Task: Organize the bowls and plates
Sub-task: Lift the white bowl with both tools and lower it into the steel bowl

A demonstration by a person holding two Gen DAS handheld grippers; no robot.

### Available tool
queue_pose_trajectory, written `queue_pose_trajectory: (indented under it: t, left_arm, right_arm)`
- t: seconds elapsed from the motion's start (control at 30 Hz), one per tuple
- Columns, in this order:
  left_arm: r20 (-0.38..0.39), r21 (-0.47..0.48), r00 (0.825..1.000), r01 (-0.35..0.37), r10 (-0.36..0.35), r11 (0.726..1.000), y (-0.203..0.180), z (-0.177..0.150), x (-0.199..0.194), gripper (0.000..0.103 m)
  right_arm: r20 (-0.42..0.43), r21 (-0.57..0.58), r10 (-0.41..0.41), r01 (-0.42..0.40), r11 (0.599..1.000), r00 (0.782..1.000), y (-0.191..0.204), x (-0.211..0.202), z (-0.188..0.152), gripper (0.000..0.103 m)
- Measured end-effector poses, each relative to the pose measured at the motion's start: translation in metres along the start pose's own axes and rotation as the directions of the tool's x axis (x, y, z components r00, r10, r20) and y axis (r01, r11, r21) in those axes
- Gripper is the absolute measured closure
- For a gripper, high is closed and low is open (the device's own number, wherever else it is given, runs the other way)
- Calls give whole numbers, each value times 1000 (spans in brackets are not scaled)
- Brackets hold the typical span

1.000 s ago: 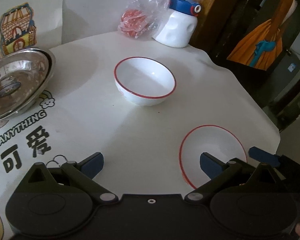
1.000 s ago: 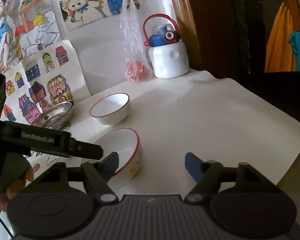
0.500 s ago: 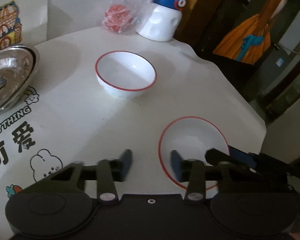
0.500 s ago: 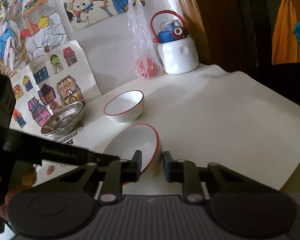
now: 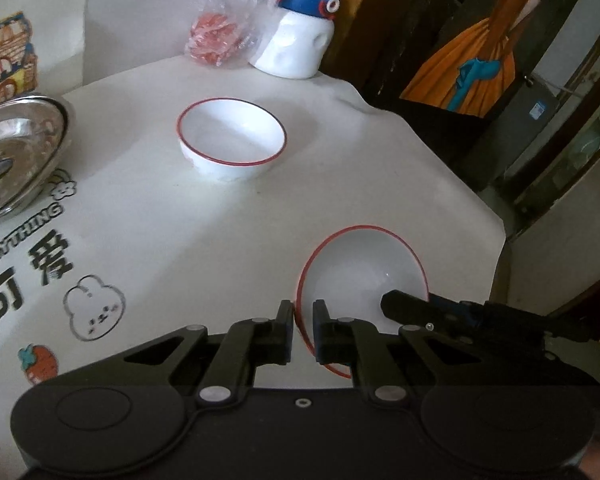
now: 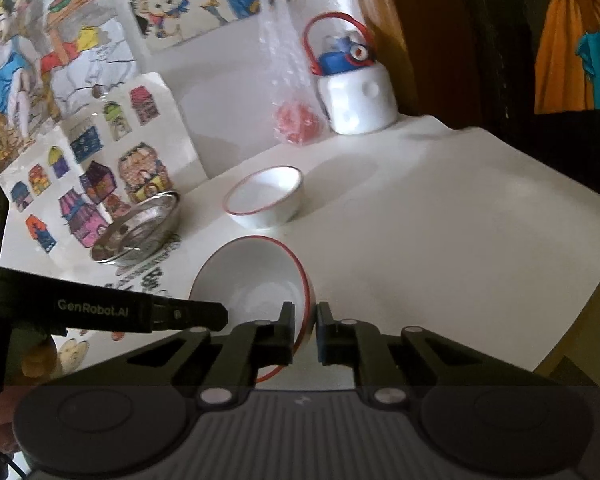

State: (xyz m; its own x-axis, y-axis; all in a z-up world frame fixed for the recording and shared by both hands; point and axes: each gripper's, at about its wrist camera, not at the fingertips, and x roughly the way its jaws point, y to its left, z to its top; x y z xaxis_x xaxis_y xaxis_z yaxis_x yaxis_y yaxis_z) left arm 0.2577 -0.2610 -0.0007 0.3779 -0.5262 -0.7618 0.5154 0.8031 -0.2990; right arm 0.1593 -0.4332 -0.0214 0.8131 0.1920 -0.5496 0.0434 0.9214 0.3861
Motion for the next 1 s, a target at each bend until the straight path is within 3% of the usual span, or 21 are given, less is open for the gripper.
queue_pose_trajectory:
  t: [0.3,0.53,0.77,1.0]
  left_arm:
    - [105,-53,995,6,-1,999,31,-17,-78,93]
    - [191,-133,978,-55,80,990,76,-49,-155,93]
    - [183,-222,969,-122,165,967,130,-85,-207,93]
    - [133,-277,972,-152,194,949,171,-112,-221,93]
  right_arm:
    - [7,-94,77,-76,993,997,83,-27,12,91]
    - [-40,-183,176,-181,966,984,166,-25,7,91]
    - [-139,-232,233,-260,937,963,229,-4,-13,91]
    - [-256,-255,209,-274,927,944,255,14,-33,91]
